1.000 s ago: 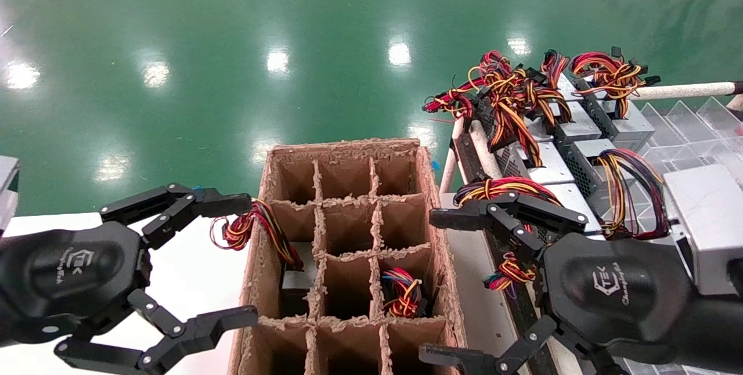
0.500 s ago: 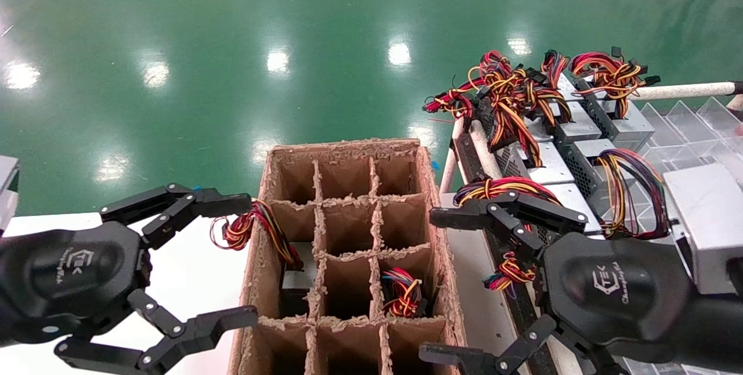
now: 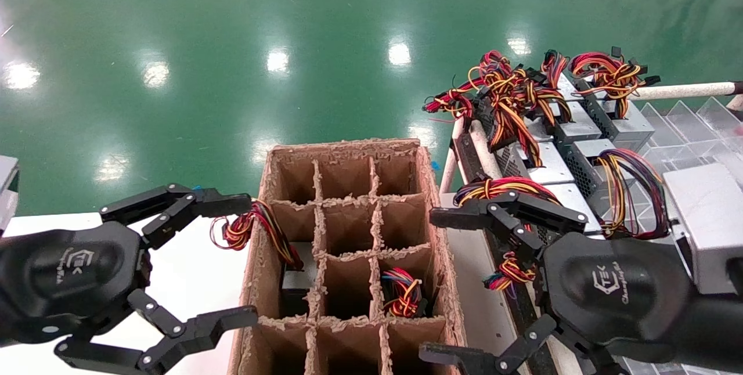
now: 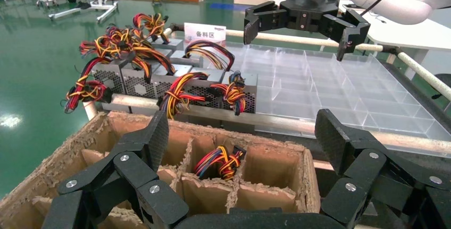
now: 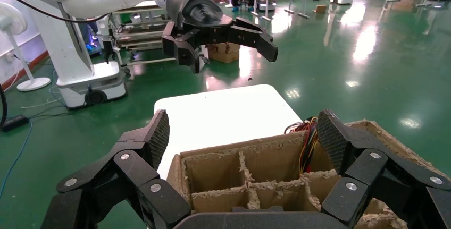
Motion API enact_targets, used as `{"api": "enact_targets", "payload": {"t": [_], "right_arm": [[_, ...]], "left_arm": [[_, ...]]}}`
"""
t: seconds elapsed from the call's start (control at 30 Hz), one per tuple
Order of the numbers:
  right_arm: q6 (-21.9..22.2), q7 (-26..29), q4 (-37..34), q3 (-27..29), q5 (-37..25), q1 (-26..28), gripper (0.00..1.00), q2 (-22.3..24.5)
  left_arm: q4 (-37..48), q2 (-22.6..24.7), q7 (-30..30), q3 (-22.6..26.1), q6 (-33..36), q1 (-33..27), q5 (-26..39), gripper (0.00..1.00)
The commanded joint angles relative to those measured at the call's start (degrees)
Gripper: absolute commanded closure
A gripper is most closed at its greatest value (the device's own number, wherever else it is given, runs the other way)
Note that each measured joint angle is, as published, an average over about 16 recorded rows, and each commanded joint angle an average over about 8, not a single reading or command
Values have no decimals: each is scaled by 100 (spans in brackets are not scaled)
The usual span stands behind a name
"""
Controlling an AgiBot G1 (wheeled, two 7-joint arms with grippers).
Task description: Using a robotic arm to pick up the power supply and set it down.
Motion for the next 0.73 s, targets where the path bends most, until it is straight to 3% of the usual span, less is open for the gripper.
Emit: {"api": "enact_targets", "payload": {"t": [0.03, 0.73], "right_arm": [[0, 0, 0, 0, 0, 0, 0, 0], [0, 0, 0, -1, 0, 0, 0, 0]], "left_arm": [[0, 0, 0, 0, 0, 0, 0, 0], [0, 0, 0, 0, 0, 0, 0, 0]]}}
